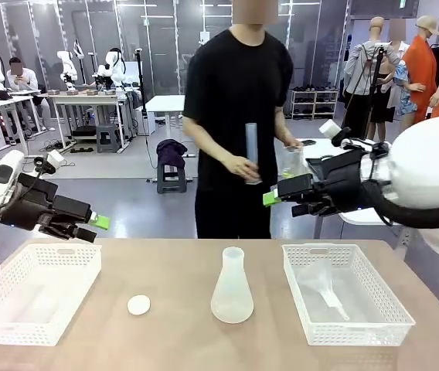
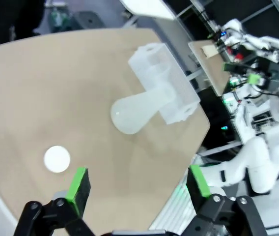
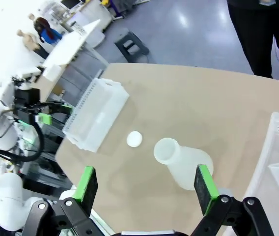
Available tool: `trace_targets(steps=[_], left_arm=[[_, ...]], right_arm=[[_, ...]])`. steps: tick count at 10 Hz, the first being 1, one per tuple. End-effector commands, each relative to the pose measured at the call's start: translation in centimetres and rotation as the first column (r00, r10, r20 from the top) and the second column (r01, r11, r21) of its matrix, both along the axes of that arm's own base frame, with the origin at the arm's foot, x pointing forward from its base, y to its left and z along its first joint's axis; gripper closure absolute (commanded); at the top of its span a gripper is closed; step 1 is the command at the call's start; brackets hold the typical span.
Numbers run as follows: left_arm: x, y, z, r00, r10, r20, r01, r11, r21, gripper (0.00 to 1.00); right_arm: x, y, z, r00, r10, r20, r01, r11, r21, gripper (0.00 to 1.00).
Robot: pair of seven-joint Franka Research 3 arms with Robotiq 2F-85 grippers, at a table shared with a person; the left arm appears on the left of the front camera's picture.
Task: Prepare the solutions needed for the experiment.
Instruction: Pick up the Plastic Funnel and insert it into the Big flask.
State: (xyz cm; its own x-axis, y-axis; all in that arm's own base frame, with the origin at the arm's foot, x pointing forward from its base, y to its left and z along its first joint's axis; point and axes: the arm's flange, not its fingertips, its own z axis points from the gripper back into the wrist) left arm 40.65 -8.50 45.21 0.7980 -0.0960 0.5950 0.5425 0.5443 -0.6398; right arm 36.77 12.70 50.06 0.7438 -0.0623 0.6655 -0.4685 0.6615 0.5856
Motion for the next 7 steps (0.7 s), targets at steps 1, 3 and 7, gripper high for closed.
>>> trace_targets(steps=[1,3,7], left_arm=[[2.0,1.2,-1.6,0.997,-0.061,-0.05,0.055,0.993,-0.103,0.0],[2.3,2.3,-2.4,0.989,-0.138,-0.057,0.123,0.969,-0.215,0.0],[2.8,4.1,-4.4,0.976,-0.158,-0.151,0.089,0.918,-0.387,0.0]], right_arm=[[-0.7,-1.1,-3.4,0.999,0.035,0.01,-0.036,0.996,0.08,0.0],[0.0,-2.0,-4.1,0.999,0.005,-0.047,0.003,0.987,0.162,0.0],[0.2,-3.6,-5.5,0.987,-0.023,-0.16,0.071,0.952,0.297,0.0]])
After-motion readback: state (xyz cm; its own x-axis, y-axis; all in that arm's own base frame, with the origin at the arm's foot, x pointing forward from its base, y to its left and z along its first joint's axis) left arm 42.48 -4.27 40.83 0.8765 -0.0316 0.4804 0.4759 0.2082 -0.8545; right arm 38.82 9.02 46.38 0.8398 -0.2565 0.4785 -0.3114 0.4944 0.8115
